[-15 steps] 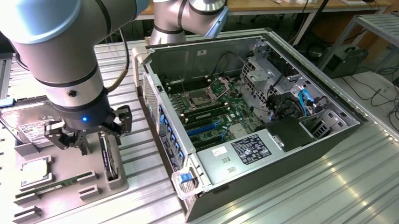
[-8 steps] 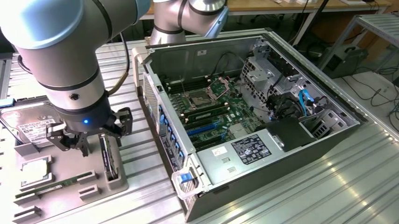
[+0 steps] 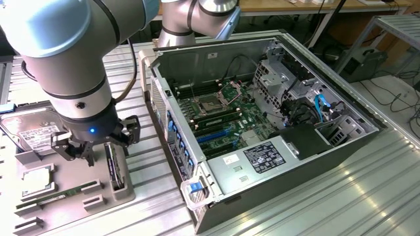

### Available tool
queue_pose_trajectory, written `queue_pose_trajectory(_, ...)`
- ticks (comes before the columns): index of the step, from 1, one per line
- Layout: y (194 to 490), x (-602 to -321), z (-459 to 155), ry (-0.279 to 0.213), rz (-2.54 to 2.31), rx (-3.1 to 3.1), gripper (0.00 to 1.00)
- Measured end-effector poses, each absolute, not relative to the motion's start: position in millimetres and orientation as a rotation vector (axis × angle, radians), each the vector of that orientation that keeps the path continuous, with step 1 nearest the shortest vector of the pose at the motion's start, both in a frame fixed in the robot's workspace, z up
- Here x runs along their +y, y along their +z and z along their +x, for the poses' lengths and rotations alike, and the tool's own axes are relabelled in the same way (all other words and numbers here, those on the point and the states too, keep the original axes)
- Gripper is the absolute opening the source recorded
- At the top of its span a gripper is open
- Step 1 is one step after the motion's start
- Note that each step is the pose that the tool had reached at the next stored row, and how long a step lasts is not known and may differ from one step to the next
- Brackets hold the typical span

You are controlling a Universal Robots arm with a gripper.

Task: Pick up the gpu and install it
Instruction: 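Pick up the gpu and move the gpu toward the slot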

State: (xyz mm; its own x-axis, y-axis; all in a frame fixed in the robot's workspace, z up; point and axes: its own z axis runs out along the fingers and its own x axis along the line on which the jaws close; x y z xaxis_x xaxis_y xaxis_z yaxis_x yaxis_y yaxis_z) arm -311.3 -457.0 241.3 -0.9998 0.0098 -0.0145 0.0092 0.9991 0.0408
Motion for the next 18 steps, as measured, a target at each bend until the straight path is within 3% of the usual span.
queue_pose_trajectory(18,226.8,-457.1,-308.4,0.059,0.015,3.131,0.72)
